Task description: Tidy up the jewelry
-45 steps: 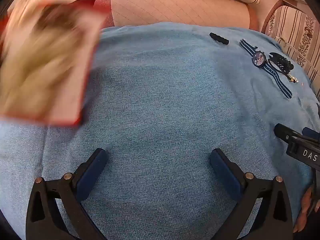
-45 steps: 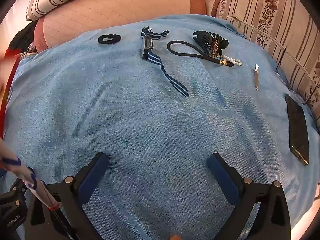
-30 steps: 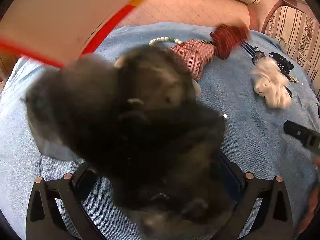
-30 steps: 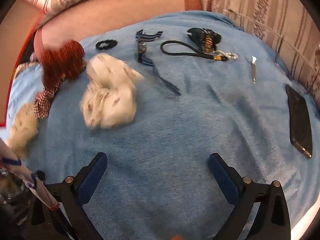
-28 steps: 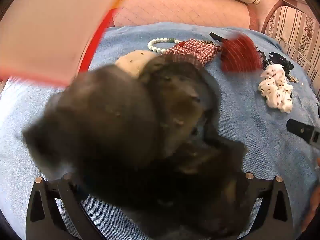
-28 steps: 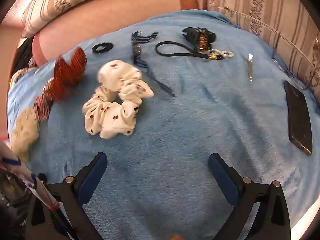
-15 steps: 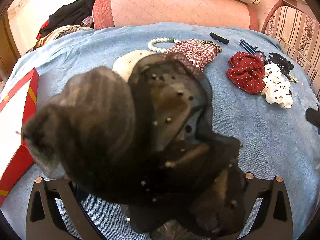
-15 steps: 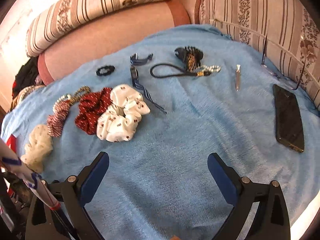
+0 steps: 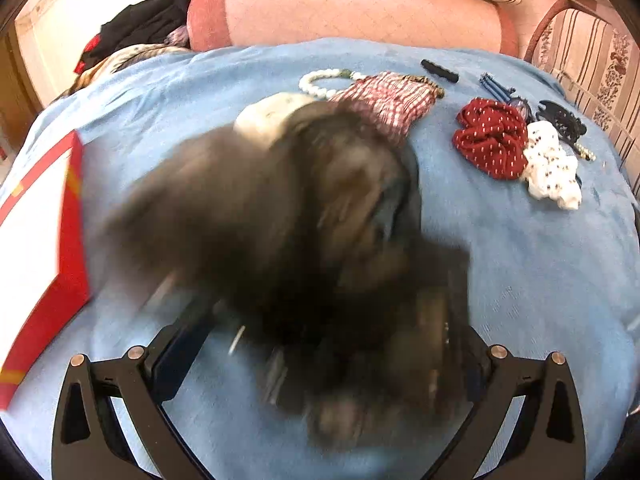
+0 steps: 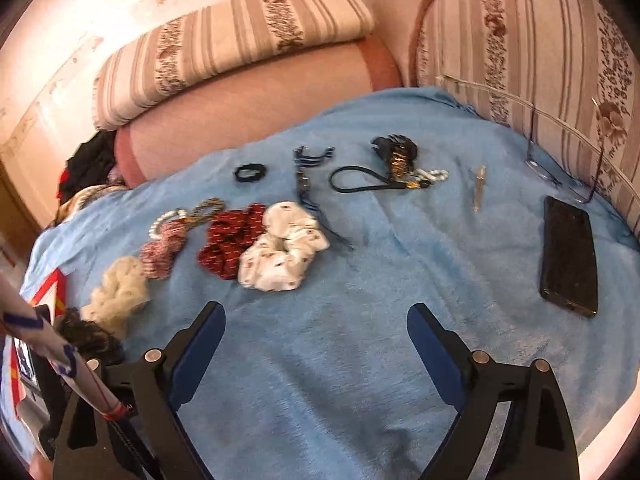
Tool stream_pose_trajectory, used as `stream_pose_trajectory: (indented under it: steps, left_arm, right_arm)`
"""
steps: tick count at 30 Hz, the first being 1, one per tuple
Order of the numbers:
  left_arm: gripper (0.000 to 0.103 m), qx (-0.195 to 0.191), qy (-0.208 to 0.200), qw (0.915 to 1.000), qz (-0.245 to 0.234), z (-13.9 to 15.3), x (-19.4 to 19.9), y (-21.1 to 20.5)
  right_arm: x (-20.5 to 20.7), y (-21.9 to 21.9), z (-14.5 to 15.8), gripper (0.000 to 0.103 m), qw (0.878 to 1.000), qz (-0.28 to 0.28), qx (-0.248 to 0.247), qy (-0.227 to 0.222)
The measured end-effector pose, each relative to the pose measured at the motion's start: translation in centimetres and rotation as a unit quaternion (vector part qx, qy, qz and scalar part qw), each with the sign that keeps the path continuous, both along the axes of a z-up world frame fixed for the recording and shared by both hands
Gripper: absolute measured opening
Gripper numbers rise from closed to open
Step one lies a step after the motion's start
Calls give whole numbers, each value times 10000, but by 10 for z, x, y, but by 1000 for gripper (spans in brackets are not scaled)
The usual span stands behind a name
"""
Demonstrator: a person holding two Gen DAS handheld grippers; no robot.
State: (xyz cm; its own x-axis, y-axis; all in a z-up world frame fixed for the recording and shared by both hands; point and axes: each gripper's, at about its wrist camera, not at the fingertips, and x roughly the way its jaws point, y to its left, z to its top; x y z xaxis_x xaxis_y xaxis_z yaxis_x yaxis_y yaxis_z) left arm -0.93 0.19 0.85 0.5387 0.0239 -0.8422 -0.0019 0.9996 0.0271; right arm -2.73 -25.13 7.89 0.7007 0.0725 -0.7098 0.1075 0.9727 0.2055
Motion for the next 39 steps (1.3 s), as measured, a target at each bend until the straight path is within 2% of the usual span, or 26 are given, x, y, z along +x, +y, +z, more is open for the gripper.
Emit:
stream_pose_trajectory:
  steps: [2, 4, 9, 10, 13, 14, 16, 21, 39]
  left_arm:
    - [103, -66, -214, 9992, 319, 8, -23, 12]
    - [103, -311, -464, 9976, 398, 20, -49, 24]
    - [103, -258, -1263, 9904, 506, 65, -106, 45]
    - [103, -256, -1311, 9898, 500, 71, -114, 47]
    - [103, -397, -1384, 9885, 455, 83, -135, 50]
    - [103, -350, -1395, 9886, 449, 85, -140, 47]
    - [95, -278, -1489, 9875, 425, 92, -152, 42]
    - [93, -236, -1561, 9868, 353, 102, -163, 35]
    - [94, -215, -1470, 9883, 355, 98, -165, 32]
  right_arm:
    - [-6, 11, 3, 95, 9998, 217, -45, -27]
    - [-11, 21, 4, 95, 9993, 359, -117, -13]
    - [-32, 44, 13, 95, 9977, 669, -60, -65]
    - [-37, 46, 15, 95, 9974, 715, 3, -87]
    - [-57, 56, 25, 95, 9963, 823, 156, -209]
    - [-67, 60, 30, 95, 9958, 855, 183, -276]
    - [-80, 65, 37, 95, 9950, 912, 172, -375]
    - [-104, 72, 45, 95, 9941, 987, 101, -437]
    - [-107, 75, 39, 95, 9947, 992, -1, -283]
